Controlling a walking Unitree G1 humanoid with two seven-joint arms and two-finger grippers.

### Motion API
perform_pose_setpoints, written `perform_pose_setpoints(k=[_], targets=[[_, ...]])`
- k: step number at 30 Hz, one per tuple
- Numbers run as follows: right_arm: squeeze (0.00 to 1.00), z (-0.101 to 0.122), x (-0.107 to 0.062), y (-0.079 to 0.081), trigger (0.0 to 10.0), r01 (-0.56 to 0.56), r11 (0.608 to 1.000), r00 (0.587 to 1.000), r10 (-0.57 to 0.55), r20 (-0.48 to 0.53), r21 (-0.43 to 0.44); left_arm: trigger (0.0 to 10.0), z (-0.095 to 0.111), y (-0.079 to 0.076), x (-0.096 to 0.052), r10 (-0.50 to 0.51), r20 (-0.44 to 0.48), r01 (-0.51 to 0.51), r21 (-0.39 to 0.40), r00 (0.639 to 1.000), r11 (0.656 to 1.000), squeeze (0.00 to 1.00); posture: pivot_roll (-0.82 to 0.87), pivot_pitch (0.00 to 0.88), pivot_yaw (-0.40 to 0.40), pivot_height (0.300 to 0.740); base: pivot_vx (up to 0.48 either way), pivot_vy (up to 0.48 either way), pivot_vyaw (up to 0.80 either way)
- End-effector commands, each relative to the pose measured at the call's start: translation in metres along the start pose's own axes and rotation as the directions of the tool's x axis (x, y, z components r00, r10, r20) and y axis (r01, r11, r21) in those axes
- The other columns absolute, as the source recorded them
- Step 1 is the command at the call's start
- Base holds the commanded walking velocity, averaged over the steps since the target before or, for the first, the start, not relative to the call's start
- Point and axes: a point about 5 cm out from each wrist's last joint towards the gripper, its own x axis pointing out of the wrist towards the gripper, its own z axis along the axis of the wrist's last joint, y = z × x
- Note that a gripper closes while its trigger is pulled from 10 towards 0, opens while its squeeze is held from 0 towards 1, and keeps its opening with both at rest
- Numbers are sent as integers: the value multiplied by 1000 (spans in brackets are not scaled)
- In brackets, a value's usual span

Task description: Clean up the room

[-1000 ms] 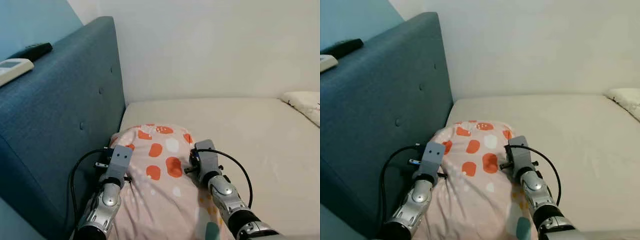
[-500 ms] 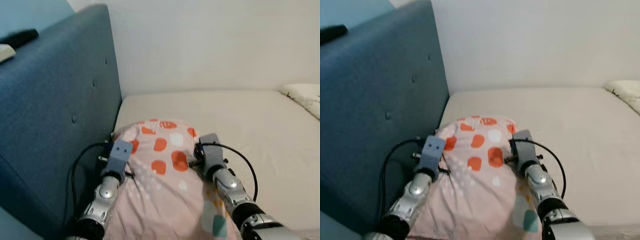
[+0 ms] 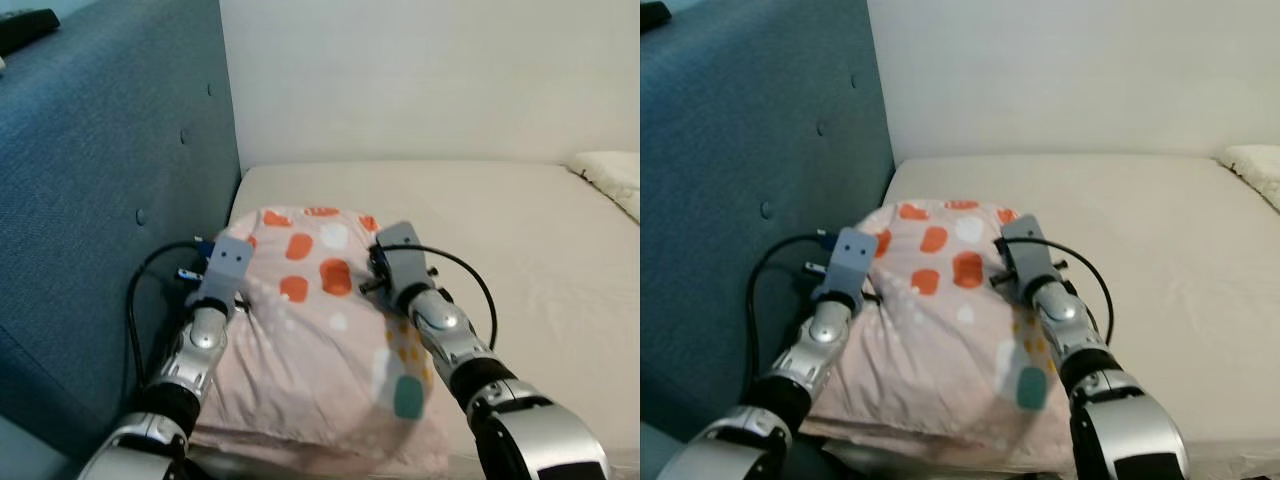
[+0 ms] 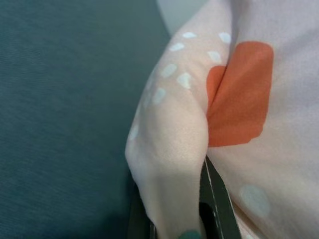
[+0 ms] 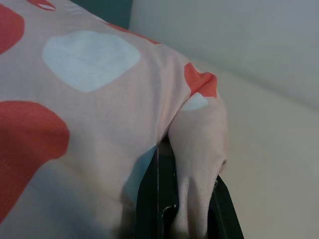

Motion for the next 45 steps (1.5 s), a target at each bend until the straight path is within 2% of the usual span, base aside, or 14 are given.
perform_pose_setpoints(k=[1, 7, 11, 13, 15, 16, 17, 20, 24, 31, 36, 45], targets=[[0, 9, 2, -9, 10000, 27, 999, 999, -26, 29, -39, 10000, 5, 22, 8, 117, 23, -117, -2, 993, 993, 0, 136, 416, -24, 611, 0, 0, 0], [0, 43, 12, -23, 10000, 55, 994, 994, -46, 99, -92, 10000, 32, 27, 20, 193, 91, -191, -33, 977, 981, 0, 131, 394, -32, 611, 0, 0, 0], [0, 51, 14, -28, 10000, 57, 997, 993, -52, 105, -50, 10000, 33, 26, 21, 227, 99, -229, 0, 969, 974, 0, 128, 394, -35, 611, 0, 0, 0], [0, 39, 12, -23, 10000, 43, 999, 997, -42, 69, -13, 10000, 23, 17, 15, 200, 76, -204, 43, 977, 978, 0, 133, 404, -34, 611, 0, 0, 0], [0, 36, 12, -21, 10000, 40, 999, 997, -39, 60, -7, 10000, 20, 15, 14, 193, 71, -197, 53, 979, 979, 0, 133, 404, -34, 611, 0, 0, 0], [0, 20, 8, -15, 10000, 32, 999, 999, -32, 20, 12, 10000, 12, 8, 8, 164, 55, -168, 73, 985, 983, 0, 139, 418, -33, 611, 0, 0, 0], [0, 20, 8, -15, 10000, 32, 999, 999, -32, 20, 12, 10000, 12, 8, 8, 164, 55, -168, 73, 985, 983, 0, 139, 418, -33, 611, 0, 0, 0], [0, -12, -3, -2, 10000, 14, 999, 998, -10, -64, 52, 10000, -2, -10, -3, 106, 10, -106, 93, 994, 990, 0, 149, 428, -29, 611, 0, 0, 0], [0, -24, -9, -1, 10000, 26, 998, 994, -20, -103, 61, 10000, -7, -21, -10, 104, -13, -102, 102, 995, 990, 0, 154, 427, -21, 611, 0, 0, 0], [0, -28, -11, -6, 10000, 46, 997, 992, -38, -122, 62, 10000, -4, -26, -10, 127, -17, -124, 95, 992, 988, 0, 160, 430, -15, 611, 0, 0, 0], [0, -28, -11, -9, 10000, 53, 997, 991, -47, -124, 50, 10000, -1, -27, -9, 166, -42, -163, 59, 985, 985, 0, 163, 431, -12, 611, 0, 0, 0], [0, -5, -1, -10, 10000, 46, 998, 997, -44, -56, 45, 10000, 8, -23, -4, 244, -47, -244, -2, 969, 970, 0, 159, 430, -17, 611, 0, 0, 0]])
